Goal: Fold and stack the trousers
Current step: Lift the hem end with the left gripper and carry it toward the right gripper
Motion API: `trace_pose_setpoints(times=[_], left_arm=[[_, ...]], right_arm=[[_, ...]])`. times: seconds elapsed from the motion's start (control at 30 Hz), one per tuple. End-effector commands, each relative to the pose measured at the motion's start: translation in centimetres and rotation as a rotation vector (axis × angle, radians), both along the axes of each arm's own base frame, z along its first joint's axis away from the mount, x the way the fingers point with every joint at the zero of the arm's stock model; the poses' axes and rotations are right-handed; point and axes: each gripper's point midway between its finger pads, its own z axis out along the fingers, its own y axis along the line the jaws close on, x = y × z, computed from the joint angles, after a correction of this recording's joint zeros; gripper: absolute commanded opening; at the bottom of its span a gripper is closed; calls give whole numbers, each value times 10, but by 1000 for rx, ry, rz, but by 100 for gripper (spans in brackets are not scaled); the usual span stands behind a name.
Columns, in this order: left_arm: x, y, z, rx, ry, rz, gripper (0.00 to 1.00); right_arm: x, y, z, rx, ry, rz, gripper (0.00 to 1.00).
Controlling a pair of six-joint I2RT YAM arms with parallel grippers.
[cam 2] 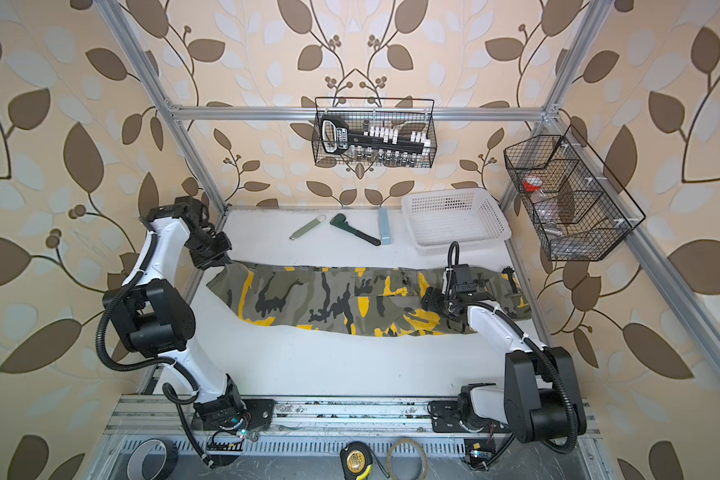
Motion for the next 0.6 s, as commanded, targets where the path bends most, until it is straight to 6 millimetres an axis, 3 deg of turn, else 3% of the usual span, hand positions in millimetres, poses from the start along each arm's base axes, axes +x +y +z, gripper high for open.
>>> trace_pose_setpoints(times=[0.0, 0.27, 0.4, 0.57], left_arm=[[-18, -59, 31, -100, -34, -28, 0], [-24, -173, 51, -213, -106, -106, 0], [-20, -216, 44, -224, -108, -109, 0], [-16, -283, 32, -282, -87, -167, 0]], right_arm=[[2, 3, 16, 9, -30, 12, 78], [1, 2, 21, 7, -40, 20, 79], [1, 2, 22, 12, -44, 19, 79], [1, 3, 25, 20, -56, 14, 79]])
